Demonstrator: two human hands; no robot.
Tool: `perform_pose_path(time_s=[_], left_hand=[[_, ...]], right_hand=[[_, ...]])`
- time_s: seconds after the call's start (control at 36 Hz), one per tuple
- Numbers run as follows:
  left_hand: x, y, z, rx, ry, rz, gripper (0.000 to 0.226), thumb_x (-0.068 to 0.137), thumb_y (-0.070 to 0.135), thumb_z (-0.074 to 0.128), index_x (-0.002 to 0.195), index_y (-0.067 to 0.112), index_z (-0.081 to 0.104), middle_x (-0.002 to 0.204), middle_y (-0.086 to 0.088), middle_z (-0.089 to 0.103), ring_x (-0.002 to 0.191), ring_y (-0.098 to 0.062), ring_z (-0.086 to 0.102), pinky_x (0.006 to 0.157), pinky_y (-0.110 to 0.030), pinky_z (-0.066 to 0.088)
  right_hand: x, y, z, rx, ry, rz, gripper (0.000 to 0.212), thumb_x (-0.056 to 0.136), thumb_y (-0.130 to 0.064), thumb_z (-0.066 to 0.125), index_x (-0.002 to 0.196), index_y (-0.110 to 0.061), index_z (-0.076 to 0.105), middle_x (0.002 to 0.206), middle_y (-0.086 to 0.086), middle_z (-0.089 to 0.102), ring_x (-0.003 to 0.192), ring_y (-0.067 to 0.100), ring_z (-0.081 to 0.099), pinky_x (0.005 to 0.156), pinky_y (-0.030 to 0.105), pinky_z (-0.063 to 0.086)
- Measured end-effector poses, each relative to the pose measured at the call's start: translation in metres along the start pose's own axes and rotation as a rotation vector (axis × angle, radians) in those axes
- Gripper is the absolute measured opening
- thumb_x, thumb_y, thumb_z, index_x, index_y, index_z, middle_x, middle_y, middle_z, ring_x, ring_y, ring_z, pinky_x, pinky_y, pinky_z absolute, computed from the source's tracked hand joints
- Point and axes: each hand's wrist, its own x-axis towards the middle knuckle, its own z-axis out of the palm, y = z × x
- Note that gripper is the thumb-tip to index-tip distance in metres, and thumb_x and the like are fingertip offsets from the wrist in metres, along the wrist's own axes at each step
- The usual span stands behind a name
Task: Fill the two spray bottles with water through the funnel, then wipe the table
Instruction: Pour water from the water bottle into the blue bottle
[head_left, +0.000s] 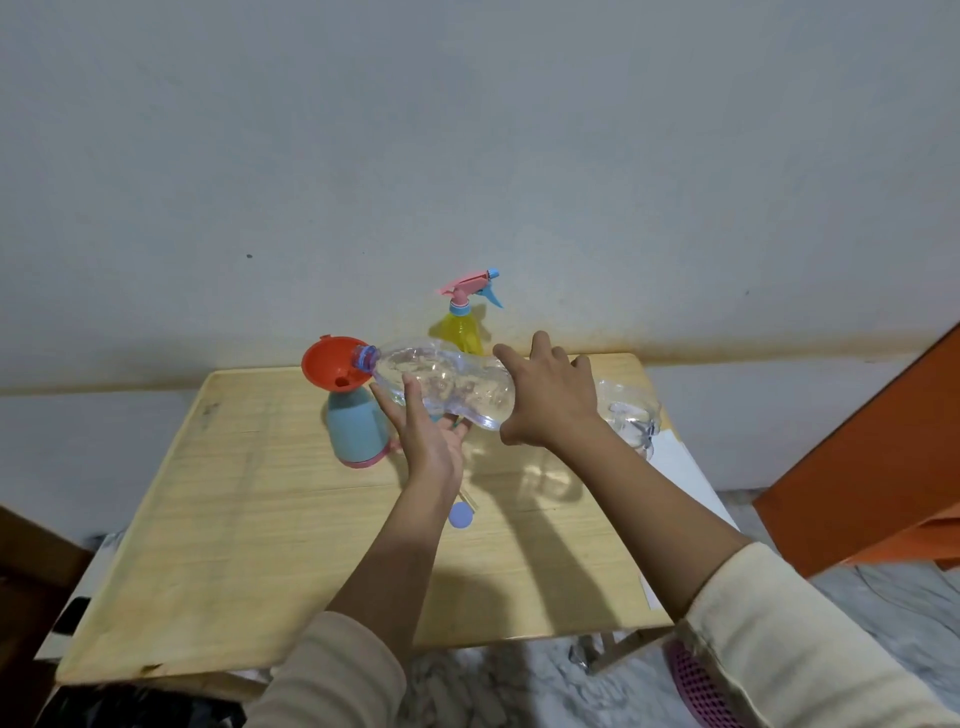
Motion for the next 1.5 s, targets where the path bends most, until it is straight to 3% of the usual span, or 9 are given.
perform_pose_path(time_s=[0.08, 0.31, 0.39, 0.5, 0.64, 0.83, 1.22, 1.5], left_hand=[[-0.003, -0.001, 0.004, -0.036, 0.016, -0.028, 0.063, 0.097, 0.038, 0.048, 0.143, 0.053, 0.006, 0.156, 0.0, 0.023, 0.128, -0.037, 0.047, 0.093, -0.05, 0.045], [-0.002, -0.003, 0.007, -0.021, -0.002, -0.012, 0.065, 0.097, 0.039, 0.048, 0.143, 0.052, 0.005, 0.154, -0.003, 0.027, 0.114, -0.029, 0.058, 0.096, -0.052, 0.045], [-0.003, -0.002, 0.007, -0.022, 0.001, 0.006, 0.063, 0.097, 0.04, 0.047, 0.143, 0.053, 0.006, 0.154, -0.003, 0.028, 0.118, -0.029, 0.055, 0.098, -0.051, 0.043], [-0.003, -0.001, 0.007, -0.006, -0.015, 0.039, 0.063, 0.096, 0.041, 0.048, 0.142, 0.053, 0.006, 0.139, -0.009, 0.049, 0.082, -0.021, 0.073, 0.096, -0.05, 0.045], [-0.002, 0.0, 0.008, -0.005, -0.023, 0.024, 0.063, 0.097, 0.041, 0.047, 0.142, 0.053, 0.006, 0.134, -0.011, 0.053, 0.089, -0.028, 0.071, 0.083, -0.044, 0.052], [-0.005, 0.001, 0.007, 0.024, -0.021, 0.023, 0.064, 0.096, 0.041, 0.048, 0.142, 0.053, 0.005, 0.135, -0.012, 0.051, 0.087, -0.028, 0.072, 0.097, -0.053, 0.045], [-0.01, 0.001, 0.0, 0.049, -0.022, 0.031, 0.062, 0.096, 0.041, 0.047, 0.141, 0.055, 0.007, 0.136, -0.01, 0.05, 0.101, -0.035, 0.066, 0.102, -0.06, 0.037], [-0.01, -0.001, 0.0, 0.021, -0.016, 0.034, 0.061, 0.095, 0.042, 0.048, 0.142, 0.053, 0.009, 0.136, -0.015, 0.051, 0.097, -0.033, 0.068, 0.099, -0.057, 0.042]], right_hand=[[0.002, 0.001, -0.003, -0.016, 0.012, 0.0, 0.074, 0.064, -0.028, 0.067, 0.13, -0.029, 0.034, 0.119, 0.008, 0.036, 0.1, 0.028, 0.048, 0.088, 0.039, 0.035], [0.002, 0.003, -0.005, -0.033, 0.018, -0.003, 0.074, 0.065, -0.03, 0.067, 0.131, -0.028, 0.035, 0.119, 0.009, 0.037, 0.099, 0.028, 0.048, 0.088, 0.04, 0.034], [0.003, 0.003, -0.006, -0.038, 0.022, -0.005, 0.073, 0.065, -0.03, 0.067, 0.131, -0.028, 0.035, 0.118, 0.008, 0.037, 0.098, 0.028, 0.048, 0.086, 0.038, 0.034], [0.004, 0.002, -0.006, -0.034, 0.026, -0.005, 0.073, 0.065, -0.031, 0.067, 0.131, -0.028, 0.035, 0.118, 0.009, 0.037, 0.097, 0.028, 0.048, 0.086, 0.039, 0.034], [0.002, 0.002, -0.007, -0.029, 0.035, -0.005, 0.074, 0.065, -0.031, 0.067, 0.132, -0.028, 0.035, 0.118, 0.009, 0.038, 0.096, 0.028, 0.049, 0.086, 0.039, 0.034], [-0.001, 0.002, -0.006, -0.018, 0.038, -0.002, 0.074, 0.065, -0.03, 0.067, 0.131, -0.028, 0.035, 0.118, 0.009, 0.038, 0.097, 0.028, 0.049, 0.087, 0.039, 0.034], [-0.011, -0.001, 0.001, 0.006, 0.023, 0.01, 0.08, 0.064, -0.031, 0.07, 0.135, -0.029, 0.032, 0.122, 0.009, 0.037, 0.103, 0.028, 0.048, 0.089, 0.04, 0.034], [-0.012, -0.002, -0.003, -0.015, 0.023, -0.001, 0.078, 0.066, -0.032, 0.068, 0.135, -0.028, 0.031, 0.123, 0.01, 0.036, 0.105, 0.029, 0.048, 0.093, 0.041, 0.034]])
